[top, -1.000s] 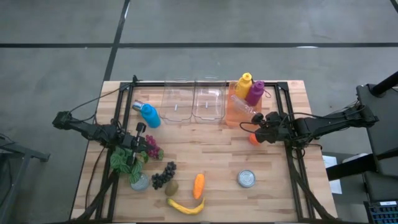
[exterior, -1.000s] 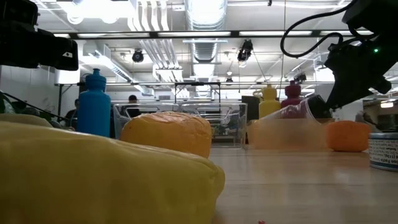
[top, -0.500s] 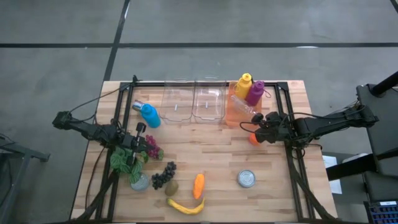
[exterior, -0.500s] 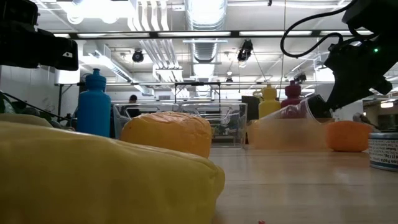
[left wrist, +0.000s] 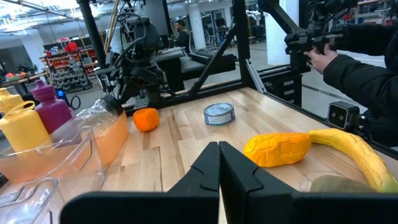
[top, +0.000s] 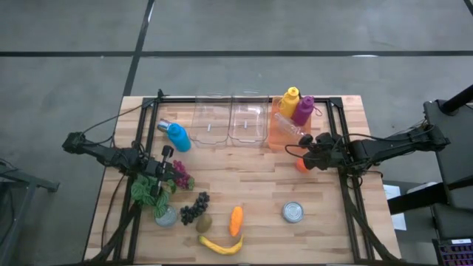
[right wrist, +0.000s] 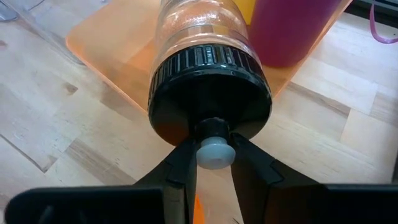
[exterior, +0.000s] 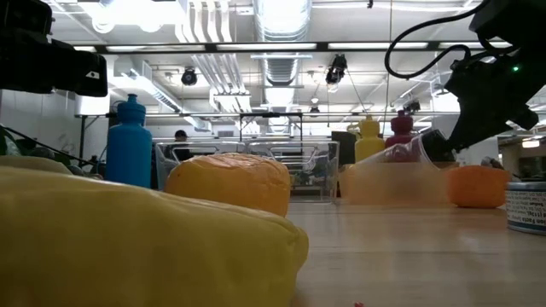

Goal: Pick & Place Food Item
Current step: Put the transparent water bottle into the orange bin

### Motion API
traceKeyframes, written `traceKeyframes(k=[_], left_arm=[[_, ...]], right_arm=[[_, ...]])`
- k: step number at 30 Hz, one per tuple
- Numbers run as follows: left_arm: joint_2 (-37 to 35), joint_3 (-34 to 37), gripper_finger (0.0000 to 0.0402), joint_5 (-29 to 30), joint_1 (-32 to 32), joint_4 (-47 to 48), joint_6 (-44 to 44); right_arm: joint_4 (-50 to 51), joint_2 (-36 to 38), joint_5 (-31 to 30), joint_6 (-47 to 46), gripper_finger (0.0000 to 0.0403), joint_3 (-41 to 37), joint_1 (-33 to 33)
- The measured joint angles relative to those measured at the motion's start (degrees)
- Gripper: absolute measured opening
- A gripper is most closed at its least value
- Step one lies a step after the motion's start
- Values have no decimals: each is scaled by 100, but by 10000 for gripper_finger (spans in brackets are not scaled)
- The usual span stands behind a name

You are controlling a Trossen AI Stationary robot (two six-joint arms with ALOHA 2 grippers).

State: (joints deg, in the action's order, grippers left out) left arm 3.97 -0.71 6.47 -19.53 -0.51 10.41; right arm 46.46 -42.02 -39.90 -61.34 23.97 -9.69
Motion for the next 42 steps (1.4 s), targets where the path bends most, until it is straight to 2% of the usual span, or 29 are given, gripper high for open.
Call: traceKeyframes(k=[6,11,28,33,42], left_arm=[[0,2,1,-1,0,0,0],[0,0,1,-1,-2,0,0],[0,0,1,-1,0,0,0],[0,0,1,-1,-1,0,0],[0,0,1,-1,0,0,0]], right_arm=[[-2,0,2,-15,87,0,0],[2,0,1,4,69,0,0],[7,0,1,-12,70,21,0],[32,-4,81,40,80,154,0],[616,-6,340,142,69,802,0]])
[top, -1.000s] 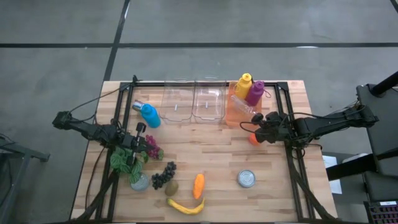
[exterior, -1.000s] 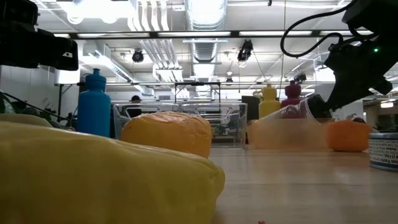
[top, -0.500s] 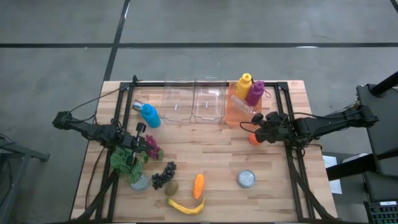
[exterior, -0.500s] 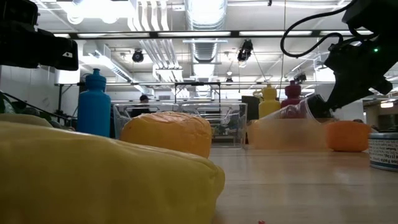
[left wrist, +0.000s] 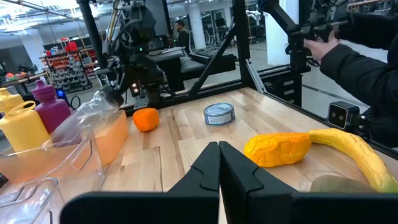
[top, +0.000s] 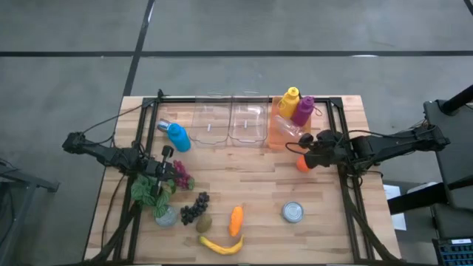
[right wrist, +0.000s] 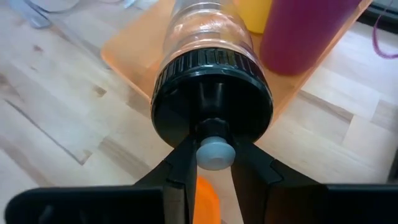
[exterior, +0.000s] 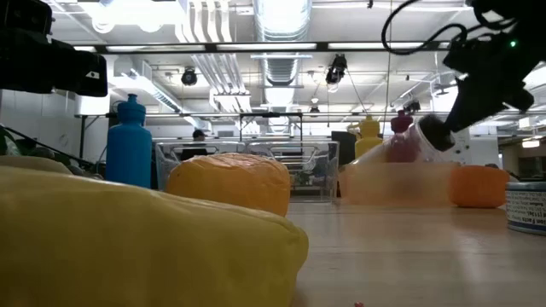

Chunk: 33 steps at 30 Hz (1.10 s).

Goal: Pick & Place Food Item
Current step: Put the transparent water bottle into the orange bin

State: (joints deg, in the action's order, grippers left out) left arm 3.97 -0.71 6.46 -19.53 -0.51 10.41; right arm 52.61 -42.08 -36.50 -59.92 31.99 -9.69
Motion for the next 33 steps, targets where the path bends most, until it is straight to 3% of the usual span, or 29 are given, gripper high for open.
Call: traceKeyframes(k=[14,19,25,33], left_arm=[[0,1,1,0,-1,0,0],[0,1,1,1,0,0,0],[0,0,1,0,-1,0,0],[0,0,1,0,0,0,0]], right_arm=[[1987,-338,1240,-304,69,1890,7],[2784,-682,1349,-486,69,2697,196],[3282,-1259,1958,55,69,3600,871],[3738,-2240,3058,1537,69,4597,2307]])
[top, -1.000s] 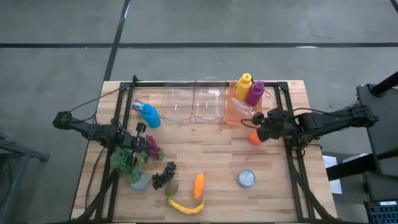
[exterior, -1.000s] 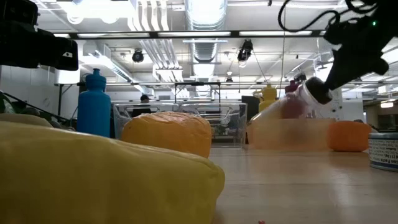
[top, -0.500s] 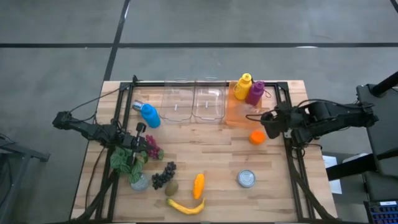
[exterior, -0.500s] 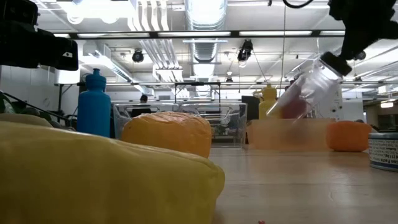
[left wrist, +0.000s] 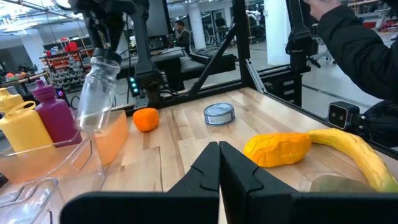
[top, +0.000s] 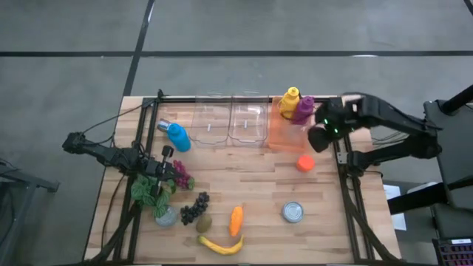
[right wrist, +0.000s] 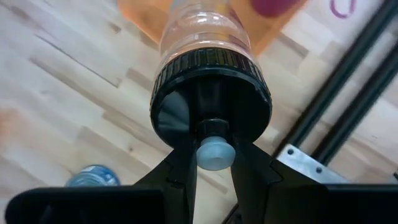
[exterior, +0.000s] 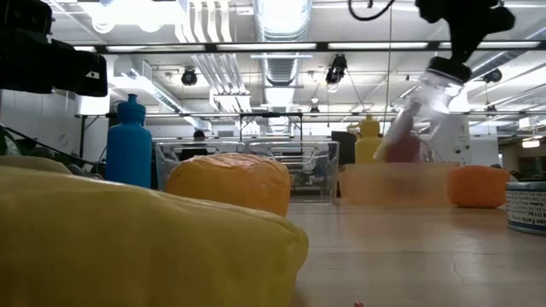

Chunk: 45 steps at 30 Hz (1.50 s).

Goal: Pick & Place Food Item
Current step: Put the transparent water bottle into the orange bin

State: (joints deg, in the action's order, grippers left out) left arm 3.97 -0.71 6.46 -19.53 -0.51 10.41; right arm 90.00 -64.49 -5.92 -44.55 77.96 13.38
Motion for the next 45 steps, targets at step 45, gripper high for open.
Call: traceKeyframes(k=[45], left_arm=[[0,0,1,0,-1,0,0]], right_arm=[[-1,-550,2097,1601,69,817,2455]])
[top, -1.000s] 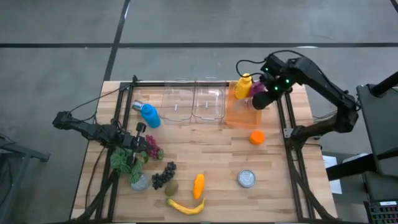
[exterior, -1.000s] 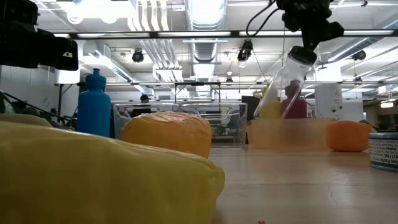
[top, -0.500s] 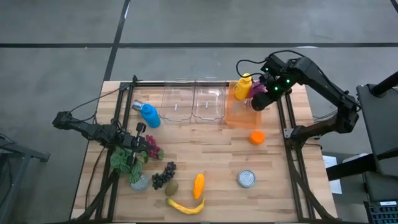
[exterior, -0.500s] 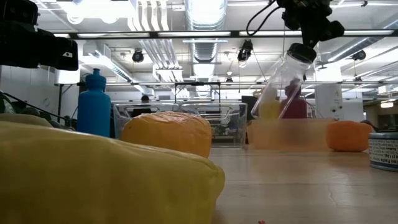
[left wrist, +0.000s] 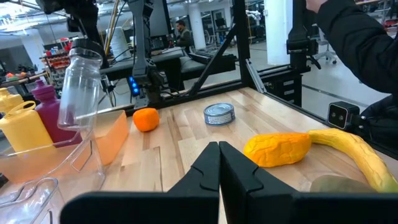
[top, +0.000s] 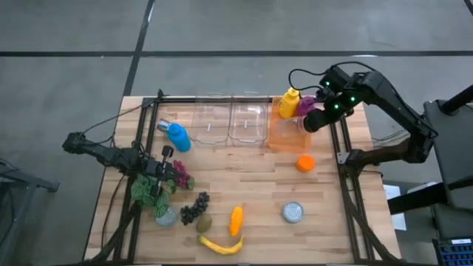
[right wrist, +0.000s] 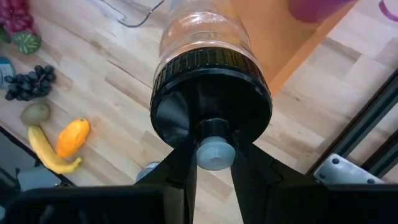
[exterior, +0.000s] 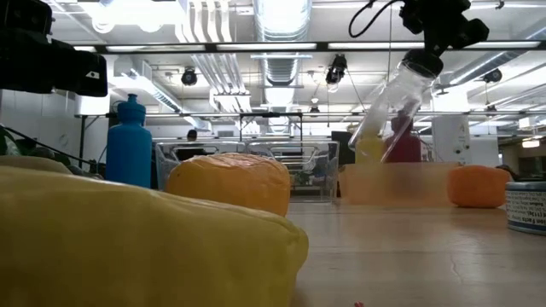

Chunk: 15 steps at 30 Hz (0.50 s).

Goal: Pick & Place Food Item
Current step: Put the transparent water bottle into the orange bin

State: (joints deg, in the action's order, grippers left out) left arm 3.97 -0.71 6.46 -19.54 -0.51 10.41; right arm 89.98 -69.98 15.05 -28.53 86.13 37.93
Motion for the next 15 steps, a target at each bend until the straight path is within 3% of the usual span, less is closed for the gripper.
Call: traceKeyframes(k=[15], left_arm=[[0,0,1,0,0,0,0]], right_arm=[[1,206,44,-248,69,-612,-170]])
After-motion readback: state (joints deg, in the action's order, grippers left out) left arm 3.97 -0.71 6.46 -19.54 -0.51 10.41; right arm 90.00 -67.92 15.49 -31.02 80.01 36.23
